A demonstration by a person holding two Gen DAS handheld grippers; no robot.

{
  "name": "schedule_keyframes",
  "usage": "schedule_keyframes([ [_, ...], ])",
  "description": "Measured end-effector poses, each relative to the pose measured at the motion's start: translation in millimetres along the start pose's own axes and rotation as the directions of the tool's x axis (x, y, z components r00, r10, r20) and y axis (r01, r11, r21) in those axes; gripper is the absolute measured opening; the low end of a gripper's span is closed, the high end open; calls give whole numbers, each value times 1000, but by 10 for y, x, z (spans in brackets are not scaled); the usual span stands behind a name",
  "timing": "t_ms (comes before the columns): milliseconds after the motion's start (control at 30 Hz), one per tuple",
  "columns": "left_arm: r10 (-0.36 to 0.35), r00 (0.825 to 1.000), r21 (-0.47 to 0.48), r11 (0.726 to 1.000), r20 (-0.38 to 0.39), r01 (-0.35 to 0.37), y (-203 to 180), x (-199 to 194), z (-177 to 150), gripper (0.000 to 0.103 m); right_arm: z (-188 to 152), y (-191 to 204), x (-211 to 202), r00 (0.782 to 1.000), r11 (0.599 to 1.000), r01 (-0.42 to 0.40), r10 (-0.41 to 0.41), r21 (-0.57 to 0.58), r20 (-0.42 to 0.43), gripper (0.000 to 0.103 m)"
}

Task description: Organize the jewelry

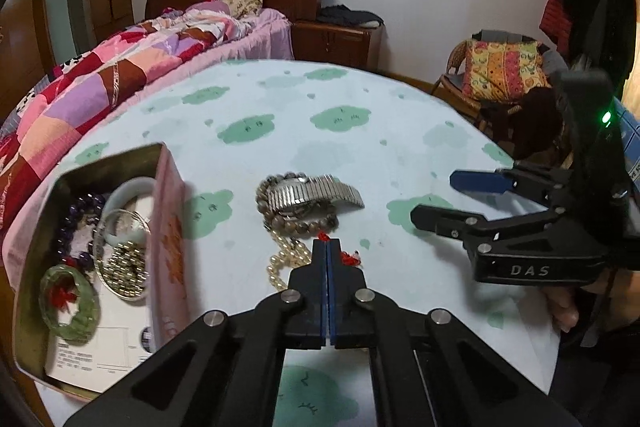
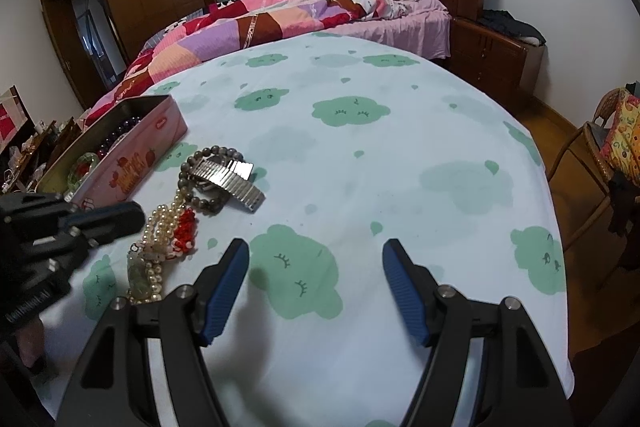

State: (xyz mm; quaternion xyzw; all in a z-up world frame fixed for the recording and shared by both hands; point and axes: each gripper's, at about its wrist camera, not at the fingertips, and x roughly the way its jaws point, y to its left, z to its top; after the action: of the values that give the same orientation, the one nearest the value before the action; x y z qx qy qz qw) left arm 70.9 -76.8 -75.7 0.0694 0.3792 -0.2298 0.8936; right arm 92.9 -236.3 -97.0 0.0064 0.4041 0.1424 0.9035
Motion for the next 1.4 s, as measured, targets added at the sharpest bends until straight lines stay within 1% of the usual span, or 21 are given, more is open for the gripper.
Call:
schedule_keyframes([
  [300,3,997,-29,1000,82,0,117,-338,124,0,3,-5,-3,1000,1000,-4,4,4,1,72],
  [400,5,996,-27,1000,90,-2,121,-349,127,0,2,-8,-2,1000,1000,-3,3,3,1,72],
  [467,19,997,-24,1000,75,-17,106,-287,115,0,2,-4,-2,1000,1000,-3,3,3,0,72],
  [500,31,998,-20,999,48,-30,87,-210,102,0,0,-13,-3,1000,1000,-4,4,3,1,72],
  [633,30,999,1,1000,-27,-30,7,-14,24,1,0,-11,-3,1000,1000,-5,5,4,1,72],
  [800,28,997,11,1000,-71,-28,-30,91,-51,2,0,-8,-2,1000,1000,-5,5,4,2,72],
  [1000,36,996,8,999,-85,-36,-27,111,-93,4,-3,-19,-3,1000,1000,-6,6,5,2,72],
  [1067,35,996,4,999,-81,-35,-22,96,-94,13,-6,-25,-3,1000,1000,-5,5,5,2,72],
  [1133,52,997,-2,999,-64,-52,-18,65,-97,58,-1,-24,-5,1000,1000,-7,7,5,2,72],
  [1167,58,997,-5,998,-44,-59,-18,34,-100,65,0,-19,-5,1000,1000,-9,9,5,2,72],
  [1200,50,998,-5,999,-29,-50,-14,13,-102,66,4,-17,-6,1000,1000,-11,11,5,3,72],
  [1233,15,1000,-5,1000,-14,-15,-17,-13,-103,66,6,-11,-8,1000,1000,-14,14,7,4,72],
  [1267,11,1000,-7,1000,-17,-11,-17,-7,-98,66,9,-5,-7,1000,1000,-16,16,9,4,72],
  [1333,30,999,7,1000,-33,-30,-33,31,-88,66,13,-4,-7,1000,1000,-21,20,12,5,72],
  [1367,33,999,15,999,-37,-33,-43,44,-90,65,15,8,-5,1000,1000,-23,23,13,6,72],
  [1400,38,998,26,999,-48,-36,-58,72,-95,59,15,-1,-4,1000,1000,-24,24,14,6,72],
])
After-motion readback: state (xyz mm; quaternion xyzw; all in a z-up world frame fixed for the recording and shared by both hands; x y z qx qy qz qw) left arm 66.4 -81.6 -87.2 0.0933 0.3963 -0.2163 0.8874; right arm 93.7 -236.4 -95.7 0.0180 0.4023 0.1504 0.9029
